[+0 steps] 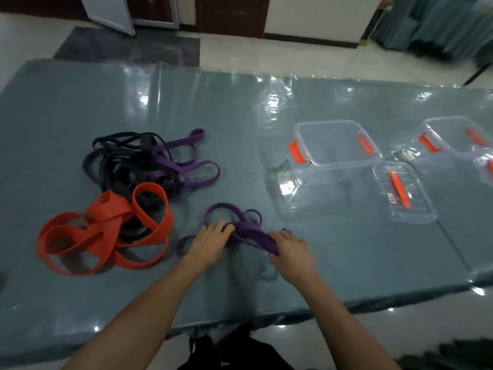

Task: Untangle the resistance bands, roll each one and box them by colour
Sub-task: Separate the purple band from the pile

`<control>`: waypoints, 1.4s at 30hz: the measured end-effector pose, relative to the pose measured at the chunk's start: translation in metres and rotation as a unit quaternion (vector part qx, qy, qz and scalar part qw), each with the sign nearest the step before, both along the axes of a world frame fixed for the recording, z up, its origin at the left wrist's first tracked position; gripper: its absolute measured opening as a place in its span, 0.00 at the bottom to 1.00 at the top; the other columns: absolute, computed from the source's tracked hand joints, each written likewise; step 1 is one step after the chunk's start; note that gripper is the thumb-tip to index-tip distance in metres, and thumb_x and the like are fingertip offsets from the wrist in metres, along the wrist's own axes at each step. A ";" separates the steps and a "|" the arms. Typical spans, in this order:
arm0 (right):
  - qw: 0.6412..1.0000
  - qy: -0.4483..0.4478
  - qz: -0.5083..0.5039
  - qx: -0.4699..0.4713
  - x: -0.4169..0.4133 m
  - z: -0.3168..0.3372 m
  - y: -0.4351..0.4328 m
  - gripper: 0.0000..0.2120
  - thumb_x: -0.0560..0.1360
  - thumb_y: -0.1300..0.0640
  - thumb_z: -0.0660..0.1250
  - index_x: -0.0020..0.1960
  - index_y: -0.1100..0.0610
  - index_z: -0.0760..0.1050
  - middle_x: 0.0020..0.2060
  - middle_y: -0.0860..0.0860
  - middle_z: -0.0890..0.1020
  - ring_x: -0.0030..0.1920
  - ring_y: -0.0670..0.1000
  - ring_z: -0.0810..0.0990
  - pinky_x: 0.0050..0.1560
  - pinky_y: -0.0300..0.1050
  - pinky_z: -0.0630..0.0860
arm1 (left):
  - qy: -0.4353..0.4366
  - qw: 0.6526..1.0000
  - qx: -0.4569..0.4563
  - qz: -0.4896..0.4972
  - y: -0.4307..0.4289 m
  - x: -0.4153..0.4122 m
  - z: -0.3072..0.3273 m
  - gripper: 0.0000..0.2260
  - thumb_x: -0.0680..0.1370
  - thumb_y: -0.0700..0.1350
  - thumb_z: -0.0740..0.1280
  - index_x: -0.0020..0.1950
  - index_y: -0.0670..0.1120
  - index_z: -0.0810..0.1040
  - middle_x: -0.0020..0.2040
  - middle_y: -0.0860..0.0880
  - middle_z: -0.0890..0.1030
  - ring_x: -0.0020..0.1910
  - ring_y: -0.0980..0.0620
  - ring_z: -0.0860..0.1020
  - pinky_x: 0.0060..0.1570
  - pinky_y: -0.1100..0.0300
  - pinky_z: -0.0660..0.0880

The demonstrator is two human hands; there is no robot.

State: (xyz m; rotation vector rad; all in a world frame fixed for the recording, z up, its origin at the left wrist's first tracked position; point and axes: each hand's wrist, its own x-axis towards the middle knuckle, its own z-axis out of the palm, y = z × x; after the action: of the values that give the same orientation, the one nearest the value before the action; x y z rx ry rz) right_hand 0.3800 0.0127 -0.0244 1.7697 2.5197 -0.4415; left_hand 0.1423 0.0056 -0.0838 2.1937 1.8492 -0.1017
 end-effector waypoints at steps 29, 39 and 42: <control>0.996 -0.028 -0.033 -0.079 0.320 -0.038 0.149 0.34 0.76 0.47 0.71 0.78 0.51 0.62 0.79 0.53 0.60 0.72 0.61 0.68 0.70 0.56 0.70 | -0.020 0.995 -0.006 -0.101 0.133 0.278 0.015 0.31 0.79 0.52 0.68 0.80 0.54 0.61 0.82 0.54 0.57 0.80 0.48 0.56 0.73 0.49 0.61; 0.998 0.022 0.051 0.026 0.302 -0.027 0.181 0.30 0.78 0.37 0.63 0.75 0.47 0.66 0.75 0.51 0.67 0.72 0.57 0.66 0.70 0.56 0.66 | -0.083 0.992 0.064 -0.068 0.135 0.276 0.026 0.21 0.77 0.45 0.69 0.71 0.49 0.77 0.73 0.50 0.74 0.74 0.46 0.70 0.69 0.48 0.70; 0.996 0.047 0.071 0.032 0.283 -0.020 0.185 0.24 0.80 0.42 0.62 0.73 0.50 0.69 0.72 0.51 0.71 0.70 0.56 0.69 0.68 0.55 0.67 | -0.077 0.994 0.052 -0.050 0.133 0.268 0.031 0.21 0.77 0.45 0.67 0.71 0.51 0.75 0.72 0.52 0.73 0.74 0.49 0.69 0.69 0.50 0.68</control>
State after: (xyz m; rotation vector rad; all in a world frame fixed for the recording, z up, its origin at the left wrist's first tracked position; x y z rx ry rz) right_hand 0.6629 0.1977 -0.0442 1.6108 2.7306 -0.4515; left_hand 0.4104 0.1387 -0.0530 2.2924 1.6968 0.1427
